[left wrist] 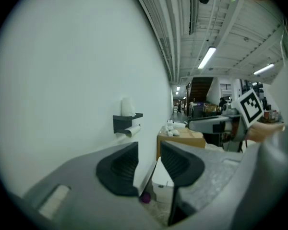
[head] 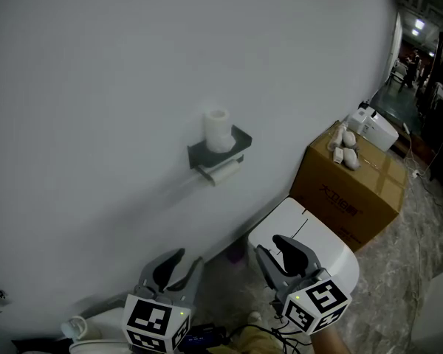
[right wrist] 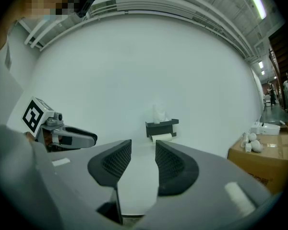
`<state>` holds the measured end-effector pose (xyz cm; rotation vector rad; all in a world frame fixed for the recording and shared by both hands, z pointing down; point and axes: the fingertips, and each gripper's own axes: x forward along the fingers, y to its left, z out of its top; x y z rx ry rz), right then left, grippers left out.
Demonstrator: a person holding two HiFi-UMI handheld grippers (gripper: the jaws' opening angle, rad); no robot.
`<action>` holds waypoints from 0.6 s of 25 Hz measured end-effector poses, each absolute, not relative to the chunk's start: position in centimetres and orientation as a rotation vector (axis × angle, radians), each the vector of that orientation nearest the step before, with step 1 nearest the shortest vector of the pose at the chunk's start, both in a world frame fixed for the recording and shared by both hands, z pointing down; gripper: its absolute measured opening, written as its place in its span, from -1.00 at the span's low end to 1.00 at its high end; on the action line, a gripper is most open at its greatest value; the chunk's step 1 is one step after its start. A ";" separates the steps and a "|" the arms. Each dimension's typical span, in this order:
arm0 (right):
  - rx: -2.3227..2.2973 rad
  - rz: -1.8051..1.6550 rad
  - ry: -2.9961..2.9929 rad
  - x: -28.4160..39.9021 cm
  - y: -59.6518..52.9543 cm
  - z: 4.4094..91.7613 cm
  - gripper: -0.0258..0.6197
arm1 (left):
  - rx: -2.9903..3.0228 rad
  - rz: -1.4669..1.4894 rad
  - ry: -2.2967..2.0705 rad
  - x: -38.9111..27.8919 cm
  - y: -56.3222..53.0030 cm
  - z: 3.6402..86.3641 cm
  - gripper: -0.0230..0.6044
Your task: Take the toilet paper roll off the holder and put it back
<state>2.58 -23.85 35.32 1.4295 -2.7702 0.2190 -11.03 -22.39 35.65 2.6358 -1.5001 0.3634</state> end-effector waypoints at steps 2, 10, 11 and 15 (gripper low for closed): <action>1.416 0.214 -2.784 2.4 -24.7 35.3 -0.48 | 2.634 0.369 -1.513 -11.1 -23.0 35.7 -0.49; 1.352 0.209 -2.817 2.2 -29.9 34.9 -0.48 | 2.587 0.372 -1.578 -11.4 -26.9 35.6 -0.48; 1.340 0.206 -2.822 2.2 -30.7 34.8 -0.48 | 2.580 0.368 -1.586 -11.4 -27.4 35.6 -0.48; 1.294 0.180 -2.844 2.0 -33.9 34.1 -0.47 | 2.531 0.340 -1.621 -11.4 -29.5 35.0 -0.48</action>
